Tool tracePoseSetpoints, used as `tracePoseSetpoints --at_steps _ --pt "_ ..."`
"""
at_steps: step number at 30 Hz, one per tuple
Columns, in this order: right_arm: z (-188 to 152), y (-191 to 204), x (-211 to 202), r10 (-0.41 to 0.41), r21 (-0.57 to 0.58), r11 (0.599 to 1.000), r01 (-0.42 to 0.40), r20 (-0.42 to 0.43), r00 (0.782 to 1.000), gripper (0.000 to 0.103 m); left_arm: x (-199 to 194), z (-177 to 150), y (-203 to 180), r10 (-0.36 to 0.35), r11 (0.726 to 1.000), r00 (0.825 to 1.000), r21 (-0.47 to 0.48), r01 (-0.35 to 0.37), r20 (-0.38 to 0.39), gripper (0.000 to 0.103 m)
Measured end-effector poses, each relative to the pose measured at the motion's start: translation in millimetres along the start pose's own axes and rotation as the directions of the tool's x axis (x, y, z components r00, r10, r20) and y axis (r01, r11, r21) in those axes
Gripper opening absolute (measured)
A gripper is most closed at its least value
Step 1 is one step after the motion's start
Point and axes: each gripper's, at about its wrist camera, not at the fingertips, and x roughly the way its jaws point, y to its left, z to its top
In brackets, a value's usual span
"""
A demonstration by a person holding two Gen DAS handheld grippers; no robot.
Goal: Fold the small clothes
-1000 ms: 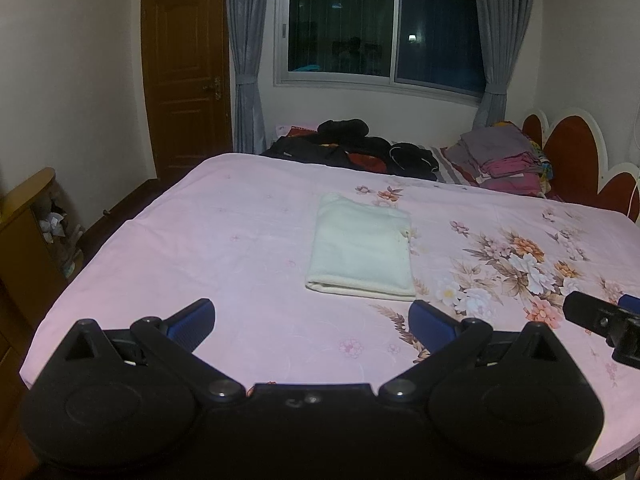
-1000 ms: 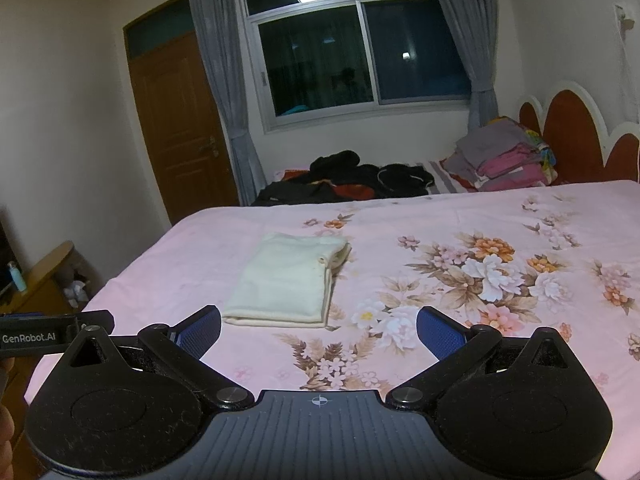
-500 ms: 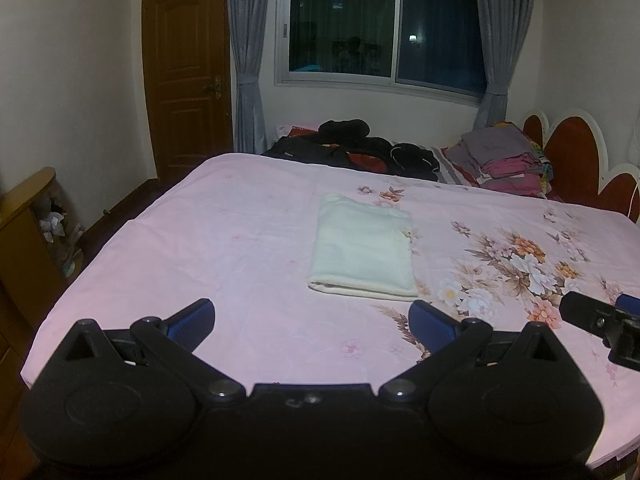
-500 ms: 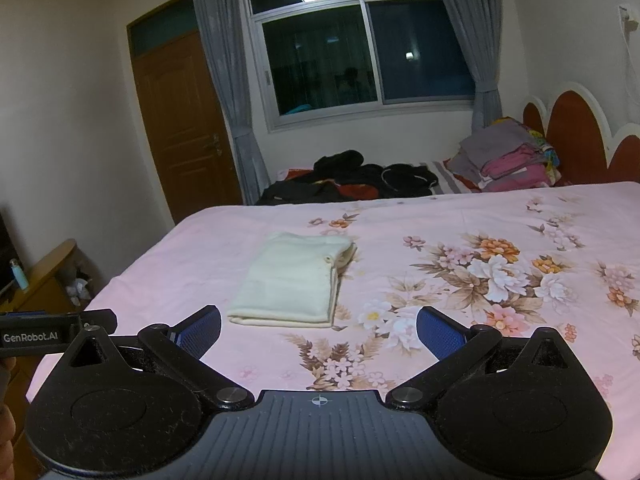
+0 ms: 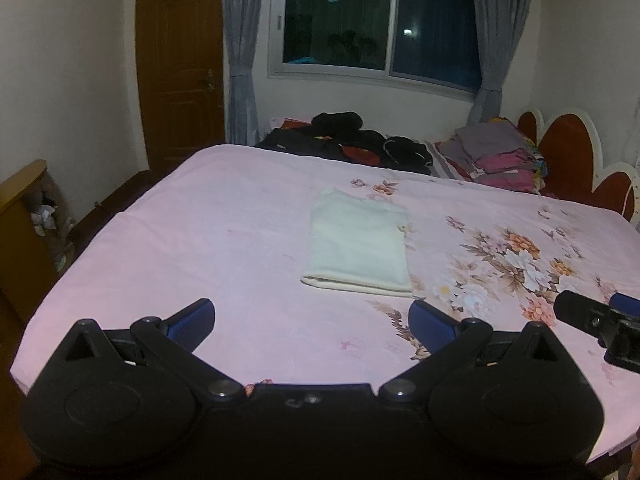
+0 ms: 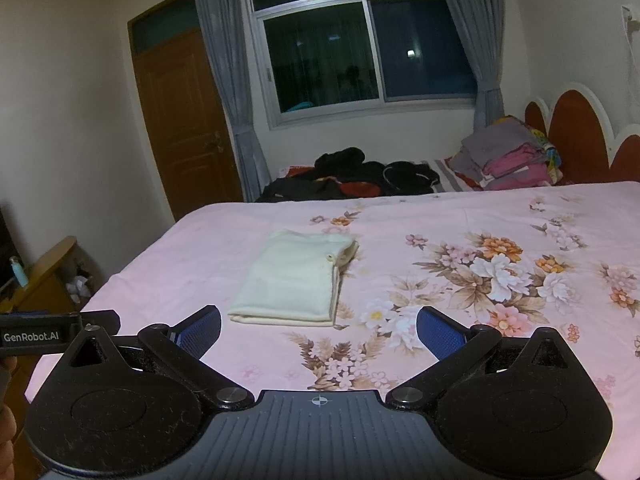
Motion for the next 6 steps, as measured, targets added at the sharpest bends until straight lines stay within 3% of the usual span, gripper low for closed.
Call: tracePoseSetpoints --at_steps 3,6 --pt "-1 -3 2 -0.001 0.001 1.000 0.001 -0.004 1.000 0.103 7 0 1 -0.029 1.000 1.000 0.002 0.029 -0.001 0.098" --pt "-2 -8 7 -0.014 0.001 1.000 0.014 -0.011 1.000 0.103 16 2 2 -0.039 0.999 0.999 0.000 0.039 0.009 0.103"
